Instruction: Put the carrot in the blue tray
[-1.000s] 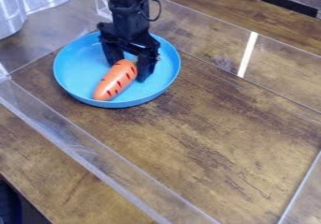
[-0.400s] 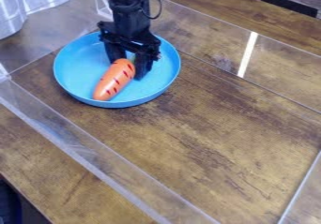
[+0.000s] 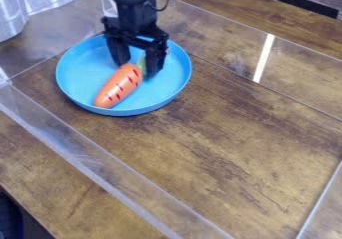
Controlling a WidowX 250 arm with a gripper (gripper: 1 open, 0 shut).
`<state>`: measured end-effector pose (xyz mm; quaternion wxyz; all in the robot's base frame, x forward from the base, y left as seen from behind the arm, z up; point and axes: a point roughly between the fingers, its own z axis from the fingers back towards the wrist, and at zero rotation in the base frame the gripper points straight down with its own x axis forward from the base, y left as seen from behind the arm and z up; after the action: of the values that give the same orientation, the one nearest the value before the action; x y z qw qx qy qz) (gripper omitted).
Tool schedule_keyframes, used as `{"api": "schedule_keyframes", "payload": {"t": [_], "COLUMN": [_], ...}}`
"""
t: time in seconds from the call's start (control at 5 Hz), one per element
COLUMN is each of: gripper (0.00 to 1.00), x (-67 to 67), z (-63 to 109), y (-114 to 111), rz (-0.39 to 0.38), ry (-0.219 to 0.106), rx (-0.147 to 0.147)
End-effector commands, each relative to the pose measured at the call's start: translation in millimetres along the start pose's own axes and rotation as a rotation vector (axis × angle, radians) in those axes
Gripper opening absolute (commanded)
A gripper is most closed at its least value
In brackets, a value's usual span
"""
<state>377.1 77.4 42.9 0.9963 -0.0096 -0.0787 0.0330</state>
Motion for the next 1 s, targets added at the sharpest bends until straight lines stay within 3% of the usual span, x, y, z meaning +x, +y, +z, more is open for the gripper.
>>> {"api": "schedule_keyframes", "payload": {"t": [0.0, 0.8], "gripper": [1.00, 1.00], "x": [14.2, 26.4], "z": [25.3, 6.2], "y": [9, 10], "rz": [0.015, 0.024], "ry": [-0.085, -0.098], "rx": [0.013, 0.011]}}
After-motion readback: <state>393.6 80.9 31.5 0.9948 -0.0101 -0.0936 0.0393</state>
